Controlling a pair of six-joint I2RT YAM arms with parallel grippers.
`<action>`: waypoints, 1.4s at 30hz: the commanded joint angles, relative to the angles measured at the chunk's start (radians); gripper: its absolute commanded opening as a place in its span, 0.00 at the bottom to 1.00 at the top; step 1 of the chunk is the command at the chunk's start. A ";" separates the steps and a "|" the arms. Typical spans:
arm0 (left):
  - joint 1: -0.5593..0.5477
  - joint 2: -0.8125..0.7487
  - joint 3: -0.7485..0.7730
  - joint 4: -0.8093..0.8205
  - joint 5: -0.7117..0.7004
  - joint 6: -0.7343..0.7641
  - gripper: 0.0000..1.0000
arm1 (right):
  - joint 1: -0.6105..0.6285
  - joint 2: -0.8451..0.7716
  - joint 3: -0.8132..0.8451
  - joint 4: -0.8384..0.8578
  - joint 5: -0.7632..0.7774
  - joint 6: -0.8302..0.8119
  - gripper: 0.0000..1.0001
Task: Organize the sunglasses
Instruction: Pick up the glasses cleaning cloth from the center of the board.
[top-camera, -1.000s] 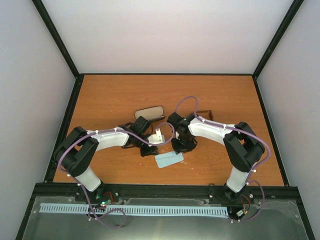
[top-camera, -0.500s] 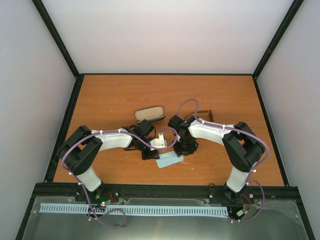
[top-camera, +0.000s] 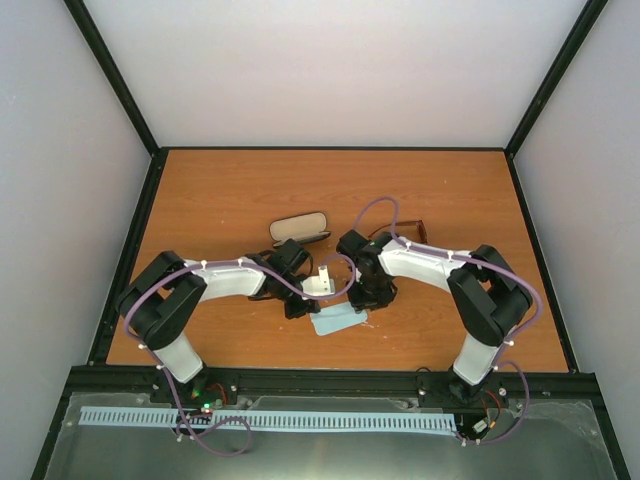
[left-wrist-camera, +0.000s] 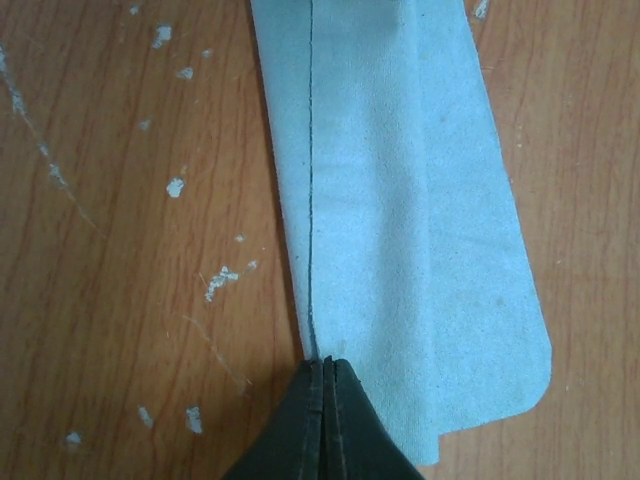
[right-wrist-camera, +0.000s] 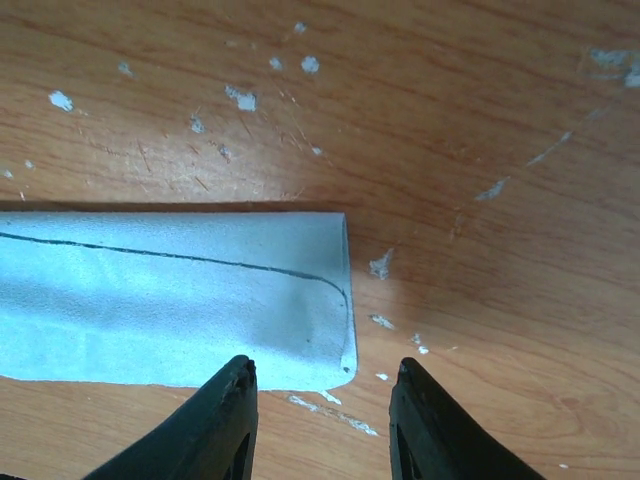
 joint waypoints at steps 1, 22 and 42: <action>-0.011 -0.042 -0.013 -0.011 -0.030 0.020 0.01 | -0.009 -0.057 -0.004 -0.016 0.050 0.024 0.36; -0.012 -0.204 -0.033 -0.010 -0.053 0.054 0.01 | -0.124 -0.082 -0.012 0.103 -0.014 0.035 0.56; -0.009 -0.176 -0.114 0.060 -0.099 0.076 0.01 | -0.112 -0.042 0.016 0.162 -0.068 -0.115 0.53</action>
